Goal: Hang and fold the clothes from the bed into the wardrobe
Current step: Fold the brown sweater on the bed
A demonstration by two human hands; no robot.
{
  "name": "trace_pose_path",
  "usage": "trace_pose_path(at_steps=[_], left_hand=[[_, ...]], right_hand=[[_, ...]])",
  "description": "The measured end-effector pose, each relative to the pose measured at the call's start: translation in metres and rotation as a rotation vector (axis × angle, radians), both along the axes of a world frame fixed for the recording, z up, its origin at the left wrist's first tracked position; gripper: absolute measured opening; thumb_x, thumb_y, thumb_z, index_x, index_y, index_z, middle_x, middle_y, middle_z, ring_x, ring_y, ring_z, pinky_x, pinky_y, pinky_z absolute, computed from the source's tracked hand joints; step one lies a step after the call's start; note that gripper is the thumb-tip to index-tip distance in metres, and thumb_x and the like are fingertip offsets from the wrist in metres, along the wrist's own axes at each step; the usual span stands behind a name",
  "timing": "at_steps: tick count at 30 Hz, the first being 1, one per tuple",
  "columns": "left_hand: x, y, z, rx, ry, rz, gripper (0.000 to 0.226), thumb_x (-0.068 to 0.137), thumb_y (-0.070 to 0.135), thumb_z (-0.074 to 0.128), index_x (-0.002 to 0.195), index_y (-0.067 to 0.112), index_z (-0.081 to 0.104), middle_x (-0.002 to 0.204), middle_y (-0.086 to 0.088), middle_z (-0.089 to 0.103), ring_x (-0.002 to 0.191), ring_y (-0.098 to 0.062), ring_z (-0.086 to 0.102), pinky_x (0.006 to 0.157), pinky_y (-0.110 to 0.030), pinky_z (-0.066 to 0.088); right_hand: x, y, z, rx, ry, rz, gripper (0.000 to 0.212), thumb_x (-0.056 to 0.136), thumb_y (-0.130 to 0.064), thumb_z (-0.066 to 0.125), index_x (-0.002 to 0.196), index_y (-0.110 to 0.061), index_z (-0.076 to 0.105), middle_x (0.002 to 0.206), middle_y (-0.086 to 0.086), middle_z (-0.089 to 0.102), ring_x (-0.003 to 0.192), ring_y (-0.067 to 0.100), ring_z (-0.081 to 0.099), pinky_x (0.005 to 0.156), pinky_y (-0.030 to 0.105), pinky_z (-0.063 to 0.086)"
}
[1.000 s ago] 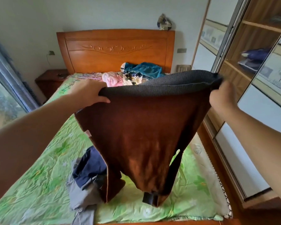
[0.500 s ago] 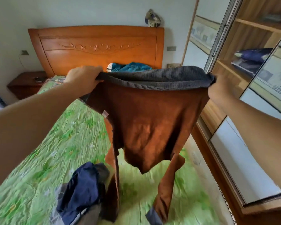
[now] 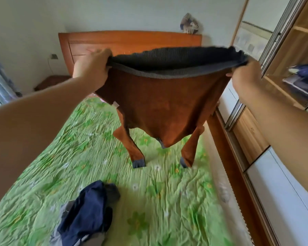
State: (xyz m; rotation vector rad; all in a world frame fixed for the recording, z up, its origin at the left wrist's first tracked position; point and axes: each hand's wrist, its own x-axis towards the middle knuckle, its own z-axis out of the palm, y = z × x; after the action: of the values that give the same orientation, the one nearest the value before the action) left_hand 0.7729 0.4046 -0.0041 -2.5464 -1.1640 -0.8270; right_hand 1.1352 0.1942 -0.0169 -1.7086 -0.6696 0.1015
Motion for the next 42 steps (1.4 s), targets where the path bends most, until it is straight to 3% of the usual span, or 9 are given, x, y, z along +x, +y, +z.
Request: trace_pose_path(at_steps=[5, 10, 16, 21, 28, 30, 32, 35, 42], left_hand=[[-0.005, -0.036, -0.113, -0.191, 0.200, -0.080, 0.015, 0.095, 0.016, 0.053, 0.108, 0.024, 0.052, 0.098, -0.004, 0.063, 0.075, -0.028, 0.058, 0.059, -0.039, 0.051], [-0.024, -0.092, -0.252, -0.460, 0.398, -0.104, 0.026, 0.088, 0.017, 0.057, 0.107, 0.033, 0.053, 0.090, 0.008, 0.059, 0.082, -0.024, 0.064, 0.058, -0.032, 0.047], [-0.053, -0.161, -0.372, -0.652, 0.619, -0.220, 0.025, 0.089, 0.022, 0.062, 0.112, 0.029, 0.058, 0.104, 0.007, 0.062, 0.095, -0.022, 0.064, 0.069, -0.038, 0.054], [-0.074, -0.223, -0.447, -0.738, 0.833, -0.278, 0.037, 0.092, 0.011, 0.049, 0.123, 0.029, 0.057, 0.116, 0.005, 0.060, 0.110, -0.021, 0.060, 0.079, -0.037, 0.051], [-0.082, -0.276, -0.521, -0.848, 1.150, -0.246, 0.038, 0.092, 0.000, 0.053, 0.121, 0.024, 0.058, 0.118, 0.003, 0.054, 0.115, -0.023, 0.055, 0.082, -0.040, 0.055], [-0.085, -0.284, -0.539, -0.877, 1.255, -0.206, 0.037, 0.094, 0.002, 0.052, 0.123, 0.023, 0.060, 0.123, 0.003, 0.055, 0.120, -0.024, 0.053, 0.086, -0.040, 0.055], [-0.087, -0.290, -0.552, -0.941, 1.381, -0.157, 0.037, 0.096, 0.005, 0.051, 0.126, 0.022, 0.062, 0.128, 0.001, 0.058, 0.122, -0.025, 0.054, 0.087, -0.040, 0.052], [-0.087, -0.291, -0.568, -1.058, 1.400, -0.117, 0.037, 0.097, 0.010, 0.050, 0.128, 0.025, 0.063, 0.130, 0.001, 0.059, 0.121, -0.025, 0.055, 0.087, -0.039, 0.051], [-0.038, -0.232, -0.590, -0.979, 1.044, -0.135, 0.047, 0.093, 0.011, 0.048, 0.137, 0.027, 0.050, 0.129, -0.002, 0.049, 0.120, -0.027, 0.049, 0.081, -0.039, 0.048]], right_hand=[[0.003, -0.034, -0.127, -0.311, 0.086, 0.060, 0.038, 0.087, -0.012, 0.043, 0.116, -0.012, 0.067, 0.107, 0.010, 0.069, 0.101, 0.030, 0.066, 0.090, 0.049, 0.056], [-0.022, -0.092, -0.255, -0.752, 0.076, 0.215, 0.042, 0.096, -0.008, 0.050, 0.135, -0.018, 0.063, 0.131, 0.017, 0.063, 0.117, 0.034, 0.059, 0.088, 0.037, 0.046], [-0.053, -0.161, -0.372, -1.218, -0.015, 0.488, 0.034, 0.095, -0.007, 0.046, 0.115, -0.022, 0.069, 0.114, 0.019, 0.069, 0.087, 0.029, 0.057, 0.070, 0.031, 0.040], [-0.083, -0.213, -0.451, -1.484, -0.072, 0.693, 0.027, 0.096, -0.013, 0.044, 0.104, -0.029, 0.065, 0.107, 0.013, 0.069, 0.085, 0.029, 0.061, 0.068, 0.034, 0.047], [-0.114, -0.268, -0.535, -1.756, -0.269, 0.941, 0.059, 0.098, 0.002, 0.039, 0.148, -0.028, 0.047, 0.161, 0.001, 0.034, 0.136, 0.028, 0.049, 0.103, 0.041, 0.047], [-0.117, -0.274, -0.546, -1.849, -0.314, 0.989, 0.058, 0.098, 0.000, 0.040, 0.147, -0.028, 0.047, 0.162, 0.003, 0.032, 0.138, 0.029, 0.046, 0.105, 0.041, 0.046], [-0.120, -0.277, -0.554, -1.948, -0.346, 1.019, 0.050, 0.096, -0.003, 0.045, 0.138, -0.029, 0.056, 0.145, 0.005, 0.052, 0.125, 0.030, 0.056, 0.099, 0.041, 0.050], [-0.125, -0.274, -0.564, -1.950, -0.332, 1.036, 0.045, 0.094, -0.005, 0.045, 0.129, -0.030, 0.058, 0.132, 0.004, 0.059, 0.119, 0.030, 0.058, 0.093, 0.040, 0.051], [-0.116, -0.198, -0.589, -1.645, -0.406, 0.914, 0.038, 0.100, -0.019, 0.037, 0.135, -0.026, 0.049, 0.128, 0.004, 0.049, 0.119, 0.028, 0.048, 0.089, 0.041, 0.047]])
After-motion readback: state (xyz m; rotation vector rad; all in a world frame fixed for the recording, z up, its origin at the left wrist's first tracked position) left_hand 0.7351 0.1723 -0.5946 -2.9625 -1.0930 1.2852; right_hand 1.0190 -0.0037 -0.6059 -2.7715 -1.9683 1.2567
